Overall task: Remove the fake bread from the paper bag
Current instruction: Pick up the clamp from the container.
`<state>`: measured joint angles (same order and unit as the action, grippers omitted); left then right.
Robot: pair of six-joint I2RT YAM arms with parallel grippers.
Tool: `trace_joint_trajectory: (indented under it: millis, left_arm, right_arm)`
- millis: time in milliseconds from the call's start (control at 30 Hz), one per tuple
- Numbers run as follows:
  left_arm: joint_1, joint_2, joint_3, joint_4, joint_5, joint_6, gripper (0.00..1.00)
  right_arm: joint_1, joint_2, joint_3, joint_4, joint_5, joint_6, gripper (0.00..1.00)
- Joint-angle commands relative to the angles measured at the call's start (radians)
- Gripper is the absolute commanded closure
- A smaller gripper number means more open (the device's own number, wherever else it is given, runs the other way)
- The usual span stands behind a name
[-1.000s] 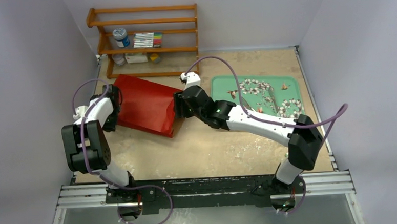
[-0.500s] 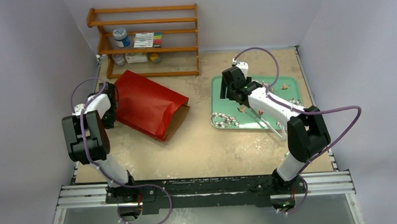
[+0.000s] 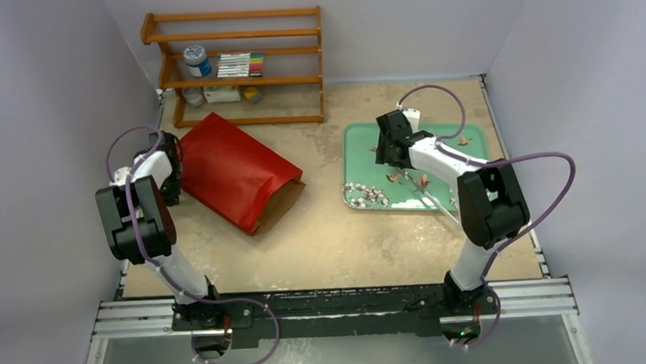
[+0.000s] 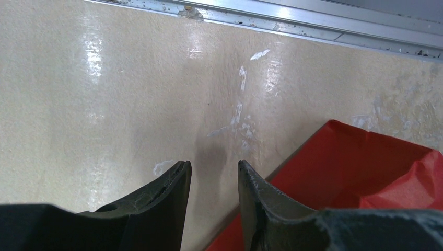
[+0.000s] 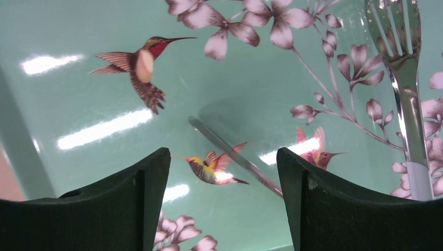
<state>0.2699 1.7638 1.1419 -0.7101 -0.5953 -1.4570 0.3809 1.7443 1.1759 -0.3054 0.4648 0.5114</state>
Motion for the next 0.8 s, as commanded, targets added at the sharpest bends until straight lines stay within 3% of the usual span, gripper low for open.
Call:
trace_joint_trajectory:
  millis: [0, 267, 367, 533, 767]
  left_arm:
    - [0.022, 0.021, 0.034, 0.065, 0.029, 0.034, 0.61]
    - [0.022, -0.002, 0.032, 0.067, 0.059, 0.047, 0.61]
    - [0.022, -0.047, 0.019, 0.057, 0.054, 0.057, 0.61]
    - [0.023, -0.157, -0.026, 0.032, 0.048, 0.053, 0.61]
    - [0.020, -0.324, -0.105, -0.018, 0.043, 0.027, 0.61]
  right_arm:
    - [-0.026, 0.030, 0.030, -0.008, 0.035, -0.003, 0.23]
    - [-0.037, 0.053, 0.023, -0.015, -0.021, -0.018, 0.24]
    - [-0.037, 0.058, 0.015, -0.014, -0.048, -0.020, 0.30]
    - [-0.037, 0.050, 0.009, -0.015, -0.079, -0.020, 0.62]
    - [-0.033, 0.003, -0.011, -0.014, -0.067, -0.057, 0.91]
